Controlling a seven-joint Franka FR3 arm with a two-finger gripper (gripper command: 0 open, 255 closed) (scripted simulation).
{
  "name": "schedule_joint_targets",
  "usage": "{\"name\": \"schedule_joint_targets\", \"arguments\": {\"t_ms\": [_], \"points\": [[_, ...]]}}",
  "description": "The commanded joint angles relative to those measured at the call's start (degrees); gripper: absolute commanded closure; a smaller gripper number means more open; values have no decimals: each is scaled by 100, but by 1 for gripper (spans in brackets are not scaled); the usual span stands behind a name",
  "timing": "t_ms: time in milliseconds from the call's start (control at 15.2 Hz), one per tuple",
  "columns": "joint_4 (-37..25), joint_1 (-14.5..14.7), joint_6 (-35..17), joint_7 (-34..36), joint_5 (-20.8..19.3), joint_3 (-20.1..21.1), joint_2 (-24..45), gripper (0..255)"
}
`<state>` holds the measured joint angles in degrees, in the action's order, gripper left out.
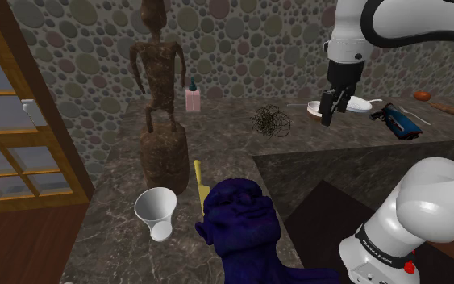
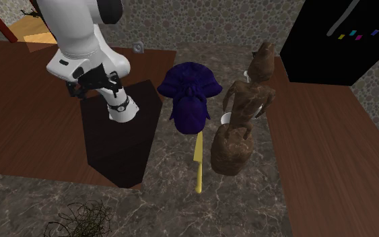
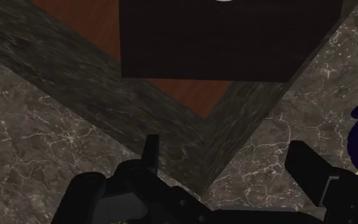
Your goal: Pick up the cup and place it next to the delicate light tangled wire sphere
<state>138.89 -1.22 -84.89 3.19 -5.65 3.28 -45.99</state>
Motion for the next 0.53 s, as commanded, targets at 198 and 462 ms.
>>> {"name": "schedule_joint_targets", "arguments": {"t_ms": [198,462], "points": [[140,124,-382,291,351,191,231,0],[243,294,-927,645,793,452,623,0]]}}
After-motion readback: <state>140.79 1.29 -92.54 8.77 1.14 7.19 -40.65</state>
